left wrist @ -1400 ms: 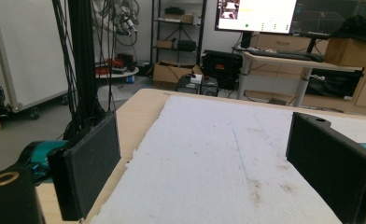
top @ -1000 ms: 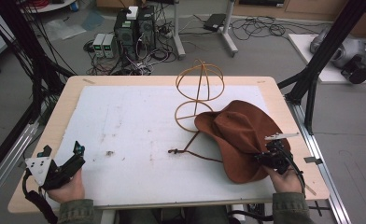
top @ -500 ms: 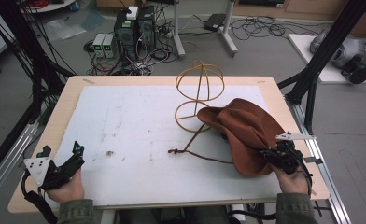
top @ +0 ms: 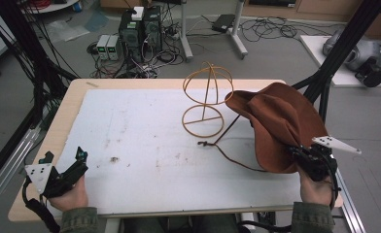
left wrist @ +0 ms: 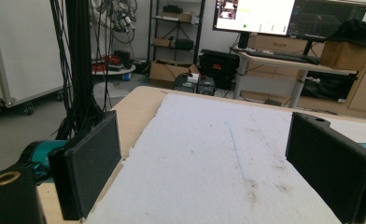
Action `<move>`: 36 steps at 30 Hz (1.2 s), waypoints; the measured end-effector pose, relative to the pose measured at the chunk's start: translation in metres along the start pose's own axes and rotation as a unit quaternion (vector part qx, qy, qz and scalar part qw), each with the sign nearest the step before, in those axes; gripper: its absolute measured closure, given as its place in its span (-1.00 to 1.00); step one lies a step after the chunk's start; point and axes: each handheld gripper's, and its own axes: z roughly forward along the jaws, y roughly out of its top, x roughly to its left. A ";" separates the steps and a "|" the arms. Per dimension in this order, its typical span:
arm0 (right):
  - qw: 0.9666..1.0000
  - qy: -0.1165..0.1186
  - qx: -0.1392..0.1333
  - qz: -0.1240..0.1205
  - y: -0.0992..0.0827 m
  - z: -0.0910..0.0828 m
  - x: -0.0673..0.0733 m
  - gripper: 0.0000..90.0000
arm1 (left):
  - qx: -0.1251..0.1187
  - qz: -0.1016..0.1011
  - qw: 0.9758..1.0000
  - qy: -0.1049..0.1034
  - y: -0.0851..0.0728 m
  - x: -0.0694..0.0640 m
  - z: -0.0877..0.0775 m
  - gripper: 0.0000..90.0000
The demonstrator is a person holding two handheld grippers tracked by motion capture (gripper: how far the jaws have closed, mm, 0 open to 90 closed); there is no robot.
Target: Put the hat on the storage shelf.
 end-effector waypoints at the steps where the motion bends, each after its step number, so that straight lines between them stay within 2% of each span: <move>1: 1.000 -0.010 -0.017 -0.001 0.000 -0.002 0.002 0.96 | 0.000 0.000 1.000 0.000 0.000 0.000 0.000 -0.77; 3: 0.999 -0.022 -0.038 0.000 -0.001 -0.004 0.006 0.96 | -0.001 -0.002 1.000 0.000 0.000 -0.001 0.000 -0.77; 5: 0.998 -0.036 -0.050 -0.006 -0.001 -0.005 0.010 0.96 | -0.001 -0.002 1.000 0.000 0.000 0.000 0.000 -0.77; 10: 0.994 -0.073 -0.077 -0.001 0.001 -0.008 0.012 0.96 | 0.000 -0.009 1.000 0.003 0.000 0.002 -0.001 -0.77; 12: 0.993 -0.081 -0.086 0.000 0.002 -0.011 0.010 0.96 | 0.001 -0.018 1.000 0.003 -0.001 0.004 -0.001 -0.77; 15: 0.992 -0.082 -0.098 0.000 0.005 -0.013 0.010 0.96 | 0.001 -0.020 1.000 0.004 -0.002 0.004 -0.001 -0.77; 20: 0.989 -0.074 -0.125 -0.002 0.012 -0.018 0.019 0.96 | 0.001 -0.016 1.000 0.002 -0.002 0.001 -0.001 -0.77; 24: 0.986 -0.060 -0.154 -0.005 0.023 -0.022 0.030 0.96 | 0.002 -0.012 1.000 -0.001 -0.002 0.000 -0.001 -0.77; 29: 0.983 -0.030 -0.179 0.007 0.044 -0.023 0.039 0.95 | 0.002 -0.015 1.000 0.001 -0.002 0.001 0.000 -0.77; 31: 0.983 -0.027 -0.181 0.008 0.048 -0.023 0.040 0.95 | 0.000 -0.016 1.000 0.001 -0.003 0.001 0.000 -0.77; 32: 0.981 -0.019 -0.191 0.008 0.058 -0.021 0.044 0.95 | 0.001 -0.015 1.000 0.001 -0.003 0.002 0.000 -0.77; 36: 0.978 -0.004 -0.206 0.012 0.073 -0.021 0.049 0.95 | 0.002 -0.018 1.000 0.002 -0.003 0.003 0.001 -0.77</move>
